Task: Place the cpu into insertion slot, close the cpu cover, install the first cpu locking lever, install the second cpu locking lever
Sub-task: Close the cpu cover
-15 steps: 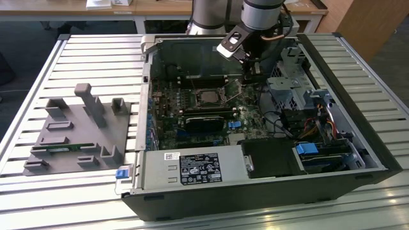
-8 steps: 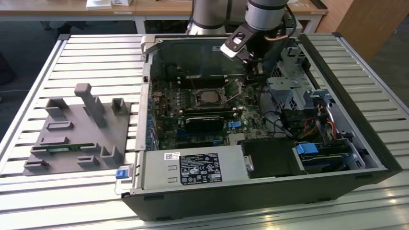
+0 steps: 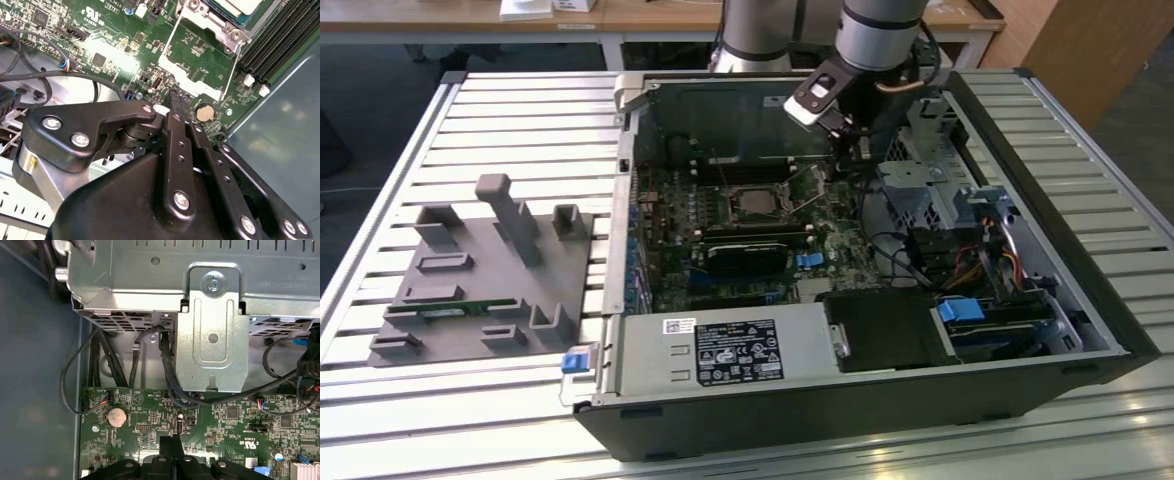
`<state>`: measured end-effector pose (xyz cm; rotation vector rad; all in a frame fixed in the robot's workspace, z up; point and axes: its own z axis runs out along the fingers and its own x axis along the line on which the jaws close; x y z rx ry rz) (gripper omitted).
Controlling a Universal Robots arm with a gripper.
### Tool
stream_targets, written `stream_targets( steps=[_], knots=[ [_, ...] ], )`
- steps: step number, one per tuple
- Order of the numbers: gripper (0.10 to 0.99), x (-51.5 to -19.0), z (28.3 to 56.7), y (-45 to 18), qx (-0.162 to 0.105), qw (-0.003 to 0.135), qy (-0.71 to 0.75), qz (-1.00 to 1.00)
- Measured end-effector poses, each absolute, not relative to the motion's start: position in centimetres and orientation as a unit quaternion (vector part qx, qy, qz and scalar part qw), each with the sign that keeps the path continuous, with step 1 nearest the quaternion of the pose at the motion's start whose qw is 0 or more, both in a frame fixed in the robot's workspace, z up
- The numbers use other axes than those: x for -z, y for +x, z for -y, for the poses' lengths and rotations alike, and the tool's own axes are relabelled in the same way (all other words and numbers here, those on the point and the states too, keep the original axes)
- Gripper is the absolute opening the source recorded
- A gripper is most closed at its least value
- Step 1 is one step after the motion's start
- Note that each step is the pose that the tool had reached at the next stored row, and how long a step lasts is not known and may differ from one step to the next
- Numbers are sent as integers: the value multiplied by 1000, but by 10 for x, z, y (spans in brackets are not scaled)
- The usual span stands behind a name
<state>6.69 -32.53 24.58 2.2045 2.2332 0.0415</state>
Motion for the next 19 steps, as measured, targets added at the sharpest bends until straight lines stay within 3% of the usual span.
stream_targets(
  steps=[19],
  knots=[
    [106,-241,325,56,-12,1,703,-712]
  ],
)
